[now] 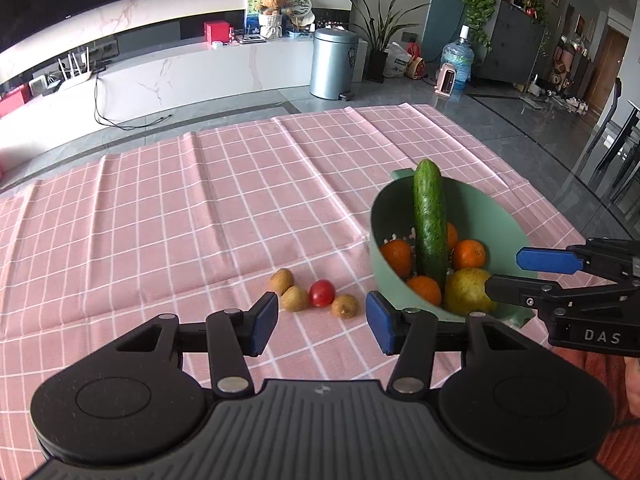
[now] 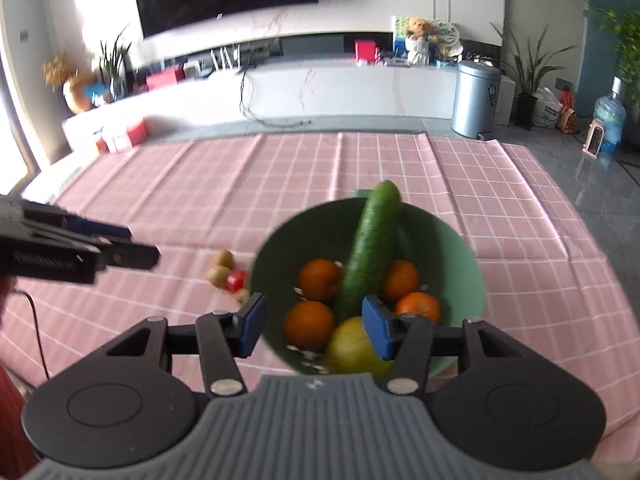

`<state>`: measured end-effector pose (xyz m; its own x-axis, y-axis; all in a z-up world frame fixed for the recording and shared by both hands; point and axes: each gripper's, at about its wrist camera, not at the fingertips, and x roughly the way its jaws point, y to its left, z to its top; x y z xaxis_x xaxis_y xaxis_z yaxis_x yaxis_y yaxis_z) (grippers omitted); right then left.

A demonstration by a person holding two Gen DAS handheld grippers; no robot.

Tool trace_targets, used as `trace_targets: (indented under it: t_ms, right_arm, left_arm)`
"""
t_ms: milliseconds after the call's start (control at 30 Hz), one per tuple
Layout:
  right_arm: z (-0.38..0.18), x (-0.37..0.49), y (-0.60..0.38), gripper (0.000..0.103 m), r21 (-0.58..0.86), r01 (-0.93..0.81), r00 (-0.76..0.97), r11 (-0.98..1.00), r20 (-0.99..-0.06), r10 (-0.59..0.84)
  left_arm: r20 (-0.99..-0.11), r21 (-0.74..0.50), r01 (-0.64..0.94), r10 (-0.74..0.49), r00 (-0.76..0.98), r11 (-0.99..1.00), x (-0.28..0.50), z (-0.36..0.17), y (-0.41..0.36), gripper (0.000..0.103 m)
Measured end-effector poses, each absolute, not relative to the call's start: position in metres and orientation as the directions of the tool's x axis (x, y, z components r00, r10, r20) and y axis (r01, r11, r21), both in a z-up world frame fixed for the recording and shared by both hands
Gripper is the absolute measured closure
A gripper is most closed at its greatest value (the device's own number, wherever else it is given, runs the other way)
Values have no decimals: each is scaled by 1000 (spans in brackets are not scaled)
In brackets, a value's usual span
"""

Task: Organize fruits
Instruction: 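Withdraw both tools from the colander toward the small fruits on the cloth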

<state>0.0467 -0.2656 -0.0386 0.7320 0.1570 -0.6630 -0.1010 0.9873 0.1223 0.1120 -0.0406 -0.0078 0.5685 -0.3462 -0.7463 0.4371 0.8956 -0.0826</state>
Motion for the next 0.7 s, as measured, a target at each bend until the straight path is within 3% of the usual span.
trace_targets:
  t_ms: [133,267,433,567,700]
  right_arm:
    - [-46,31,-237,53,206,-44,765,978,-622,165]
    - [-63,23,-206,53,198,-25,765,980,-627,146]
    - [-85,26,-182,54,157,-22,752,987,-648,120]
    - [-96,32,-171,62,120,6,755,993,-651,74]
    - [-102,41,-169,65,117,71,765,991,-643,21]
  left_arm:
    - [-739,-54,441,-333,586,896,101,-15,-29,43]
    - [-736,-78,440,-349,580,895,98,-26,-21,44]
    - [-738,-100,421,-352,576,901,103,-44,-13,50]
    - [-743,-114,410,-352,570,905,112,-57,-8,54]
    - [-737,-141,409,-371,565,902,123,-63,-3,63]
